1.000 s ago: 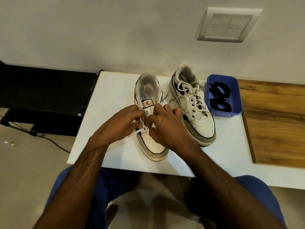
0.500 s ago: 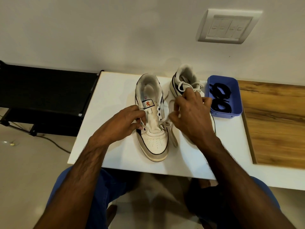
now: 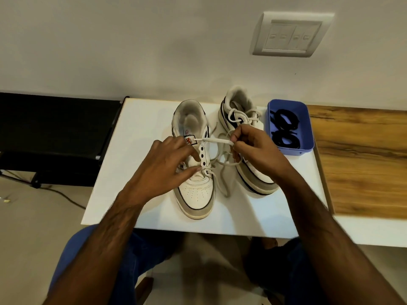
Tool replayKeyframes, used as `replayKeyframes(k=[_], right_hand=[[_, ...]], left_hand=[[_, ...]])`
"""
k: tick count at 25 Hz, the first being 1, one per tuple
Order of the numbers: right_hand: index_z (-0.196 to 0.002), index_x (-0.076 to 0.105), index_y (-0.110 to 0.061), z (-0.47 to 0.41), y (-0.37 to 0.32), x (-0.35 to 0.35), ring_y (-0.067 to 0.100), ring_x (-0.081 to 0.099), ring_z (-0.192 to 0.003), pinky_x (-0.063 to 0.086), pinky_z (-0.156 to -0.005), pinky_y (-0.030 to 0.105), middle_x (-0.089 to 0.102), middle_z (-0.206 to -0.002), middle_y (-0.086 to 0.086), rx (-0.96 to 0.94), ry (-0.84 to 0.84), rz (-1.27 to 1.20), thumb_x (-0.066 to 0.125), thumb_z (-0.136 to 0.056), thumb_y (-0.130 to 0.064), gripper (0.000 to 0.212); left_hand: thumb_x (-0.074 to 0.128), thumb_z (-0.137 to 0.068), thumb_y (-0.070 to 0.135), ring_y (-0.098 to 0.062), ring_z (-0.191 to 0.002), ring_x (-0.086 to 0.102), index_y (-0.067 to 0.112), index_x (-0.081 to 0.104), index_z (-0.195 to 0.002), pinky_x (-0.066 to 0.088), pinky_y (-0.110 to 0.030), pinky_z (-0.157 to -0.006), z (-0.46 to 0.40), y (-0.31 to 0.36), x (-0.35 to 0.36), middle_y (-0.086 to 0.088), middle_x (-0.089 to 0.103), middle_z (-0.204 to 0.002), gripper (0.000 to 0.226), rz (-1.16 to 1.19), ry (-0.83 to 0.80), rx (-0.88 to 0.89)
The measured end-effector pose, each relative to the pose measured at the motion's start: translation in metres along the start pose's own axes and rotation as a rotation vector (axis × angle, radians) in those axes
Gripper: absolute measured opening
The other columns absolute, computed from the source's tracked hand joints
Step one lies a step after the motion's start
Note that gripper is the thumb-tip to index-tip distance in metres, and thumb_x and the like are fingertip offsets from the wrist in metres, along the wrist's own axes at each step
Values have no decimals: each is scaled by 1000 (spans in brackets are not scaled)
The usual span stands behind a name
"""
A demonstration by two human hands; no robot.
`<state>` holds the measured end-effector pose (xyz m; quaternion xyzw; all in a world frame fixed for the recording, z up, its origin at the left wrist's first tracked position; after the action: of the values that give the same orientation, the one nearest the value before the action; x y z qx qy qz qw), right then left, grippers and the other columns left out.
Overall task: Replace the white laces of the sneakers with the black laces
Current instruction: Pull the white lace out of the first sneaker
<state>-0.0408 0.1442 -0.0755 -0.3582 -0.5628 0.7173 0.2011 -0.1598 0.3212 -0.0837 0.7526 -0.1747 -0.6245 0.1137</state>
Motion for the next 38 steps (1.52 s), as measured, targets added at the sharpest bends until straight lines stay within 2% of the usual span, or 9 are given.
replayKeyframes(k=[4,6,10,15,17,20,27,32,38], right_hand=[[-92,57,-1,7,-7,11,24,54,-57,43,-55,33,58,-66,13,6,-216,-319,53,-87,-3,7],[-100,55,-2,7,-12,18,27,60,-60,49,-54,34,63,-74,16,22,-184,-371,55,-93,1,8],[-104,51,-19,4,0,9,21,68,-75,58,-66,48,67,-94,1,-72,174,384,58,-97,-7,15],[-100,71,-19,16,-16,8,25,54,-107,49,-83,43,60,-113,0,-243,340,806,67,-90,-13,13],[-99,72,-21,23,-22,24,24,48,-107,42,-85,40,56,-111,0,-273,294,911,71,-88,-25,11],[-99,71,-25,30,-2,54,17,53,-101,39,-88,38,59,-101,-6,-105,63,817,68,-91,-41,18],[-95,71,-20,25,32,54,3,66,-77,55,-73,25,69,-81,-11,128,39,311,80,-84,-20,14],[-87,70,-18,22,26,40,1,62,-75,44,-69,17,69,-81,-10,77,10,343,72,-90,-15,5],[-99,56,9,30,15,9,17,66,-89,50,-76,25,66,-93,12,-59,-255,-343,55,-91,2,10]], left_hand=[[71,-80,60,-13,-101,46,28,64,-96,20,-31,-81,-3,4,11,19,45,-98,37,-38,28,-44],[74,-76,61,-10,-98,42,29,61,-95,16,-30,-78,-3,5,13,22,45,-95,40,-69,39,-66],[82,-78,44,2,-97,41,31,58,-94,22,-25,-84,0,7,16,28,55,-86,32,153,17,-122],[80,-83,21,2,-104,46,38,67,-101,16,-18,-94,-2,1,21,27,65,-88,29,283,5,-180],[74,-84,20,3,-103,45,38,67,-103,18,-19,-91,-2,1,21,24,64,-87,27,280,4,-184],[55,-82,28,-1,-94,39,39,64,-103,20,-33,-77,-3,9,24,23,53,-85,26,148,-20,-144],[44,-88,44,-3,-98,41,38,60,-98,23,-34,-84,-2,8,25,23,51,-88,19,161,-26,-147],[63,-76,66,-5,-100,42,37,57,-99,25,-35,-83,-4,6,29,22,52,-92,38,108,-41,-132],[62,-72,66,-2,-96,40,39,54,-98,22,-33,-82,-5,6,29,24,50,-89,38,124,-40,-135]])
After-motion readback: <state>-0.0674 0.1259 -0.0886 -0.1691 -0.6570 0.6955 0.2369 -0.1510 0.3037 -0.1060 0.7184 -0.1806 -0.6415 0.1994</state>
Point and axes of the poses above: each hand's wrist, its own z-axis away from the middle knuckle, its own x-axis out of the palm, y = z × x, the point moved 6 cm from there along -z, towards the middle knuckle
